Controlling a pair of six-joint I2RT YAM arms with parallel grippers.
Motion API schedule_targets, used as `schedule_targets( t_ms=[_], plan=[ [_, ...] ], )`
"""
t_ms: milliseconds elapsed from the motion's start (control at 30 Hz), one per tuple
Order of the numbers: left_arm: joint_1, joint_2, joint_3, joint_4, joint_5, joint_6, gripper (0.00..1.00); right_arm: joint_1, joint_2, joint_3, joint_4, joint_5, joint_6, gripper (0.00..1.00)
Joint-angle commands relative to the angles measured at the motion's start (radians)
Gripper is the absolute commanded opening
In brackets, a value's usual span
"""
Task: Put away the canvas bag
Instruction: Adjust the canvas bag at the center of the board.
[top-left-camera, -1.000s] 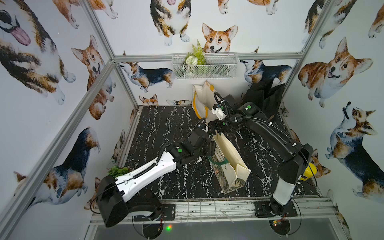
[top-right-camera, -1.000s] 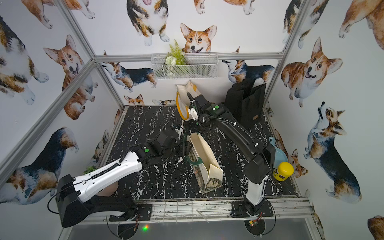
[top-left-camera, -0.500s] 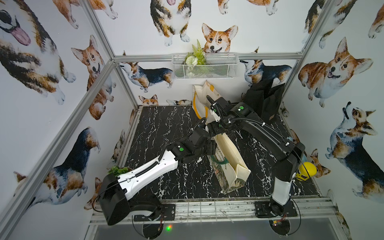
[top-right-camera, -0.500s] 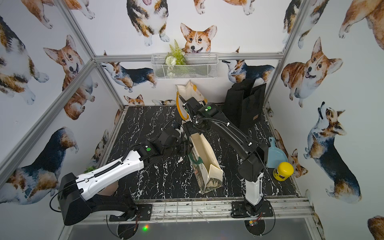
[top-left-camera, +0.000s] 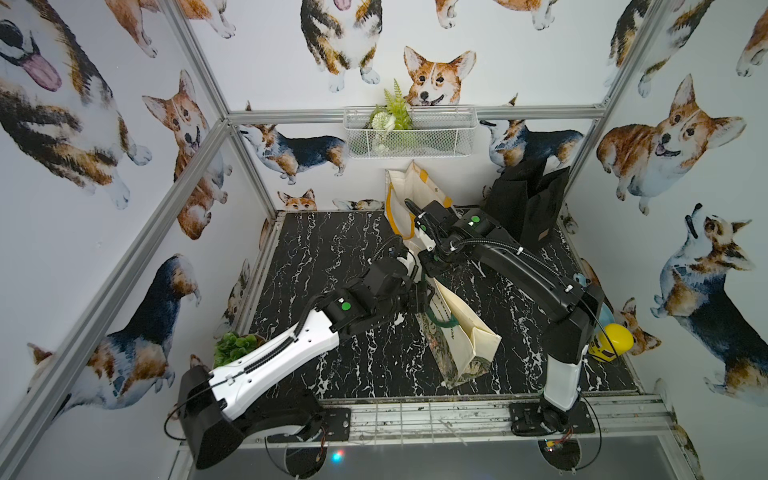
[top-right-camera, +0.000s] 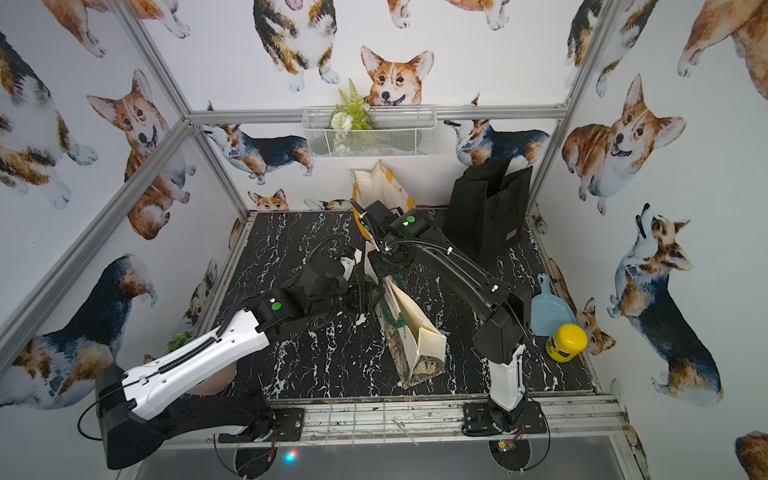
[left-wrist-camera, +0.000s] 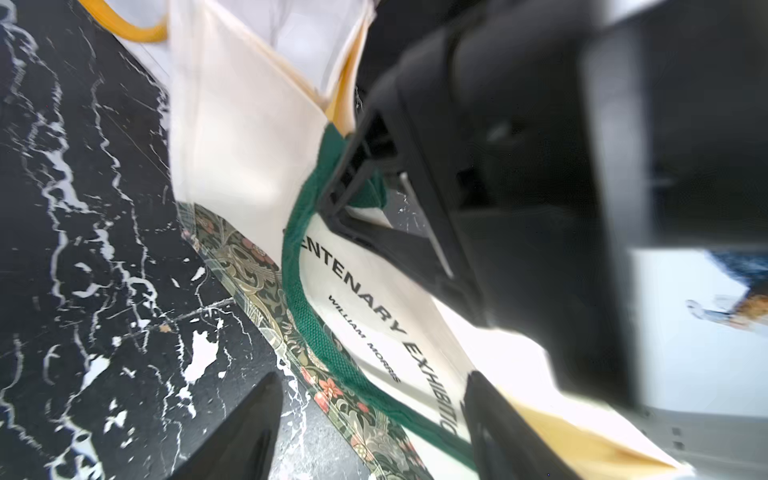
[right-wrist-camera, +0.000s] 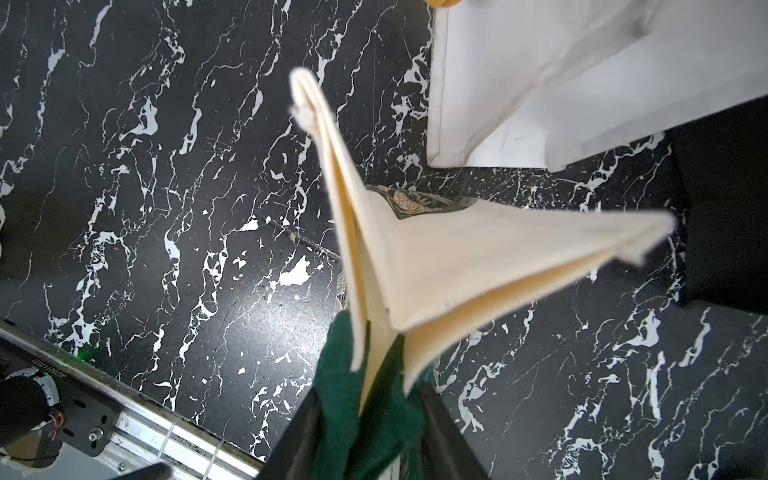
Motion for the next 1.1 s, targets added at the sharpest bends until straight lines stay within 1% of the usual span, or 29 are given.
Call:
schedule_targets(
  t_ms=[0, 33, 133, 233, 267, 300, 333, 500, 633, 800, 867, 900, 933, 967, 1000, 1067],
  plan=[
    [0.006, -0.088, -0.016, -0.139, -0.057, 0.035, 0.72, 0.002, -0.034, -0.028, -0.021, 0.003, 0.004, 0.3],
    [0.009, -0.132, -0.025, -0.177, -0.081, 0.042, 0.73, 0.002, -0.042, -0.036, -0.018, 0.007, 0.005, 0.29],
    [0.024, -0.198, -0.038, -0.23, -0.108, 0.054, 0.73, 0.002, -0.055, -0.05, -0.014, 0.013, 0.007, 0.2],
    [0.043, -0.236, -0.036, -0.276, -0.12, 0.068, 0.74, 0.002, -0.062, -0.053, -0.016, 0.016, 0.007, 0.17],
    [0.047, -0.241, -0.034, -0.284, -0.121, 0.072, 0.74, 0.002, -0.066, -0.056, -0.016, 0.015, 0.005, 0.14],
    [0.051, -0.248, -0.031, -0.295, -0.122, 0.076, 0.74, 0.004, -0.075, -0.058, -0.019, 0.014, -0.003, 0.06],
    [0.058, -0.256, -0.023, -0.312, -0.121, 0.084, 0.74, 0.003, -0.083, -0.058, -0.025, 0.009, -0.012, 0.0],
    [0.09, -0.283, 0.025, -0.361, -0.094, 0.136, 0.75, 0.003, -0.122, -0.056, -0.061, -0.002, -0.082, 0.0],
    [0.107, -0.295, 0.032, -0.353, -0.047, 0.164, 0.75, 0.002, -0.163, -0.055, -0.123, -0.011, -0.173, 0.0],
    [0.112, -0.303, 0.022, -0.333, -0.018, 0.168, 0.75, 0.002, -0.192, -0.059, -0.179, -0.004, -0.27, 0.0],
    [0.112, -0.31, 0.01, -0.317, -0.008, 0.166, 0.75, 0.002, -0.211, -0.074, -0.194, -0.045, -0.361, 0.0],
    [0.112, -0.314, 0.002, -0.307, -0.004, 0.165, 0.75, 0.004, -0.236, -0.091, -0.201, -0.078, -0.442, 0.0],
    [0.112, -0.322, -0.006, -0.295, -0.002, 0.161, 0.75, 0.006, -0.244, -0.097, -0.202, -0.084, -0.467, 0.0],
    [0.112, -0.342, -0.029, -0.265, 0.012, 0.157, 0.75, 0.008, -0.259, -0.129, -0.193, -0.117, -0.552, 0.0],
    [0.112, -0.365, -0.062, -0.214, 0.057, 0.154, 0.75, 0.013, -0.31, -0.151, -0.181, -0.13, -0.628, 0.0],
    [0.112, -0.388, -0.097, -0.154, 0.154, 0.166, 0.76, 0.022, -0.349, -0.178, -0.159, -0.151, -0.694, 0.0]
  ],
)
